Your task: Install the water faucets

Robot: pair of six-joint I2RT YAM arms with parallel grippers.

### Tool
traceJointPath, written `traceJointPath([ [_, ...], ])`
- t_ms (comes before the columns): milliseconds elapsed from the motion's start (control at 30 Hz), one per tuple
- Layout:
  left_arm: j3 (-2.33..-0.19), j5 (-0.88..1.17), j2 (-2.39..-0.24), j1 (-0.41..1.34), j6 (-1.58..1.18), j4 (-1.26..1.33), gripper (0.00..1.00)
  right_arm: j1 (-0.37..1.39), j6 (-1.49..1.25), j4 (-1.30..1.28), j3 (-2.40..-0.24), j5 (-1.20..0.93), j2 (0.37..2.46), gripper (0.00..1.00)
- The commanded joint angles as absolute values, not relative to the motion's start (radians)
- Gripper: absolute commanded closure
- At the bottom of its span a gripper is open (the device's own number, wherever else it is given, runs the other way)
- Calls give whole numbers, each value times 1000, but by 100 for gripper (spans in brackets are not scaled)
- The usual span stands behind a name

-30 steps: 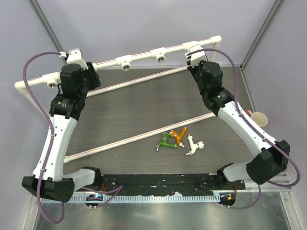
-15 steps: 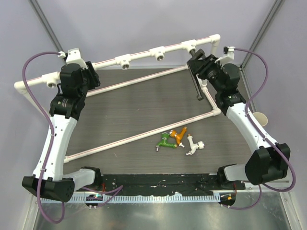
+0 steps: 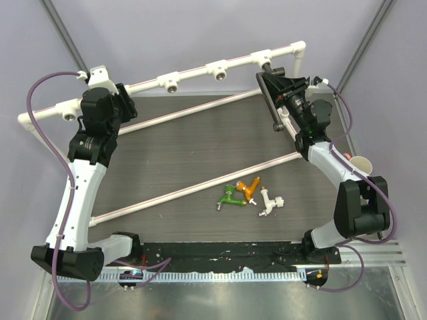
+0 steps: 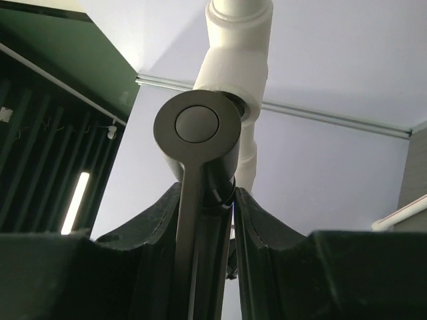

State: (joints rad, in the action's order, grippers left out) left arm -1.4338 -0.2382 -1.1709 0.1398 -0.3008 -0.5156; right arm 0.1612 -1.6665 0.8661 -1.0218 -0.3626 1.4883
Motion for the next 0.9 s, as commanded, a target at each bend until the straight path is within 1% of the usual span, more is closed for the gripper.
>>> traceJointPath([
  [0, -1454, -357, -1131, 106, -285, -506, 100, 153, -1703, 1052, -1104, -411, 1370, 64],
  [33, -1454, -359, -1129, 104, -284, -508, 100, 143, -1618, 1001, -1101, -422, 1355, 53],
  [100, -1454, -364, -1127, 104, -282, -508, 100, 129, -1544, 865, -1091, -437, 1303, 46],
  [133, -1454, -364, -1129, 106, -282, -508, 100, 123, -1482, 826, -1077, -439, 1287, 38],
  [233, -1454, -361, -1129, 106, -284, -509, 100, 97, -1387, 704, -1060, -462, 1233, 28],
  [333, -1454, -362, -1126, 106, -282, -508, 100, 78, -1287, 548, -1075, -491, 1192, 23],
  [367, -1454, -362, -1126, 104, -282, -509, 100, 77, -1194, 498, -1081, -491, 1181, 22],
  [400, -1454, -364, -1126, 106, -282, -509, 100, 75, -1148, 385, -1103, -480, 1158, 20],
  [433, -1454, -362, -1126, 106, -282, -509, 100, 74, -1088, 324, -1115, -473, 1149, 20],
  [467, -1454, -362, -1126, 104, -282, -508, 100, 72, -987, 208, -1129, -457, 1138, 19],
  [567, -1454, -362, -1124, 104, -282, -508, 100, 74, -838, 65, -1164, -367, 1082, 17],
  [600, -1454, -362, -1124, 104, -282, -509, 100, 74, -737, -49, -1192, -338, 1071, 17],
  [667, -1454, -359, -1124, 106, -284, -508, 100, 72, -649, -186, -1222, -246, 1043, 17],
  [733, -1456, -356, -1126, 104, -285, -509, 100, 72, -551, -253, -1265, -169, 1025, 17],
  [867, -1454, -359, -1123, 104, -285, -508, 100, 74, -434, -372, -1331, -108, 1009, 17],
])
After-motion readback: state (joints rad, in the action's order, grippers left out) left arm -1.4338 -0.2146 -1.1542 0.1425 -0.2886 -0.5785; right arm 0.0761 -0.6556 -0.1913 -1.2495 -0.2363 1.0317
